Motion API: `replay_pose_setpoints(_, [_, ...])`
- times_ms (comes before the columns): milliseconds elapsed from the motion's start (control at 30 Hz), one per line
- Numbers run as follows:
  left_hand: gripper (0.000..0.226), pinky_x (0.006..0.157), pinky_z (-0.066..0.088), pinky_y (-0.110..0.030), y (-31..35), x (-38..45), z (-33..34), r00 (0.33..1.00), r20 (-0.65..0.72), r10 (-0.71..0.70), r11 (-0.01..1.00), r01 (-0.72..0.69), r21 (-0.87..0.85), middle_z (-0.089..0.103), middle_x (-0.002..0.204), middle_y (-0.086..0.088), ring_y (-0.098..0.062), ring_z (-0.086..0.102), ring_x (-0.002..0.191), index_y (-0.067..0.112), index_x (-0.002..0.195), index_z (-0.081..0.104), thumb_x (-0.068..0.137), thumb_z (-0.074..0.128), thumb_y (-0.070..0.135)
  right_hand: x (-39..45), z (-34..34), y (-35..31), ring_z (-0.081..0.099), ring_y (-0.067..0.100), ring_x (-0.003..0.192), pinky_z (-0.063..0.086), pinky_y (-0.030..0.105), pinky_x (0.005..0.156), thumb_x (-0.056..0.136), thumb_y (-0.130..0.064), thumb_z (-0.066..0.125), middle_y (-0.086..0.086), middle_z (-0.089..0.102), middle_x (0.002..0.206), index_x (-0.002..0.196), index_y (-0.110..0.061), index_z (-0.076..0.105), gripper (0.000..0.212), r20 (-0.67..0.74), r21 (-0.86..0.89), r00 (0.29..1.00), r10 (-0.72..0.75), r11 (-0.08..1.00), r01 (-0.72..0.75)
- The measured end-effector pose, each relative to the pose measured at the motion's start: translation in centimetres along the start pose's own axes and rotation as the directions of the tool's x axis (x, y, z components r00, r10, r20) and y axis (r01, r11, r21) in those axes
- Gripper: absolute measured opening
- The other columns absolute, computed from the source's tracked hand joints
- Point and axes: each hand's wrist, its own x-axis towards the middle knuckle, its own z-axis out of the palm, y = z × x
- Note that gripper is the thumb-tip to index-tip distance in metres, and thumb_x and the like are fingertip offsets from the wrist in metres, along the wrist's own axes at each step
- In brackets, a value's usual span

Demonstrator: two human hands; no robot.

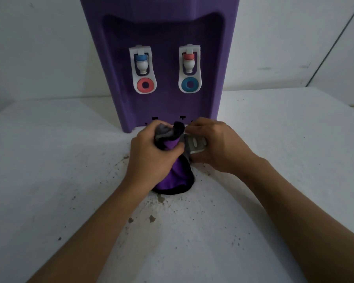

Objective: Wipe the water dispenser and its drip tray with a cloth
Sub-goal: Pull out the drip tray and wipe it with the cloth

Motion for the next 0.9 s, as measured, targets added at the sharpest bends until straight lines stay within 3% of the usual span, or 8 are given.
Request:
replay_pose_setpoints(233, [0.022, 0.066, 0.046, -0.006, 0.3, 0.2, 0.2, 0.986, -0.006, 0.166, 0.964, -0.161, 0.213, 0.07, 0.079, 0.005, -0.003, 0.062, 0.071, 0.012, 0.088, 0.072, 0.082, 0.09, 0.023, 0.1, -0.1, -0.3, 0.067, 0.022, 0.095, 0.06, 0.045, 0.077, 0.069, -0.035, 0.092, 0.0, 0.069, 0.115, 0.121, -0.019, 0.074, 0.057, -0.008, -0.01, 1.0, -0.018, 1.0, 0.018])
replay_pose_setpoints(433, [0.019, 0.06, 0.046, -0.01, 0.6, 0.6, -0.2, 0.999, -0.024, 0.038, 0.987, -0.034, 0.156, 0.069, 0.074, 0.006, -0.004, 0.065, 0.07, 0.012, 0.085, 0.071, 0.083, 0.088, 0.021, 0.1, -0.2, -0.9, 0.067, 0.019, 0.092, 0.057, 0.033, 0.073, 0.071, -0.031, 0.092, 0.001, 0.07, 0.113, 0.122, -0.016, 0.074, 0.056, -0.024, -0.002, 1.0, -0.015, 1.0, 0.015])
replay_pose_setpoints(633, [0.023, 0.071, 0.058, -0.033, 0.8, 1.0, -0.2, 0.998, 0.041, 0.039, 0.97, -0.048, 0.237, 0.073, 0.083, -0.002, -0.016, 0.068, 0.076, 0.01, 0.093, 0.071, 0.081, 0.088, 0.016, 0.1, -0.3, -1.4, 0.065, 0.019, 0.091, 0.05, 0.027, 0.073, 0.072, -0.031, 0.091, 0.0, 0.069, 0.111, 0.121, -0.017, 0.074, 0.054, -0.009, -0.021, 1.0, -0.018, 1.0, 0.018])
replay_pose_setpoints(800, [0.024, 0.072, 0.053, -0.012, 0.2, 1.1, -1.6, 0.992, 0.092, 0.082, 0.985, -0.095, 0.147, 0.075, 0.087, 0.009, -0.003, 0.07, 0.083, 0.013, 0.098, 0.076, 0.081, 0.09, 0.023, 0.1, -0.5, -1.2, 0.066, 0.019, 0.096, 0.057, 0.033, 0.077, 0.07, -0.033, 0.093, -0.001, 0.069, 0.117, 0.124, -0.017, 0.073, 0.06, 0.002, -0.012, 1.0, 0.001, 1.0, -0.001])
replay_pose_setpoints(900, [0.024, 0.074, 0.052, -0.008, 0.2, 1.3, -1.5, 0.989, 0.094, 0.11, 0.987, -0.119, 0.105, 0.073, 0.089, 0.019, 0.005, 0.069, 0.089, 0.017, 0.102, 0.077, 0.081, 0.09, 0.017, 0.1, -0.4, -1.3, 0.066, 0.021, 0.098, 0.057, 0.034, 0.078, 0.07, -0.033, 0.092, -0.001, 0.069, 0.117, 0.126, -0.018, 0.073, 0.061, -0.012, -0.041, 1.0, -0.018, 0.999, 0.017])
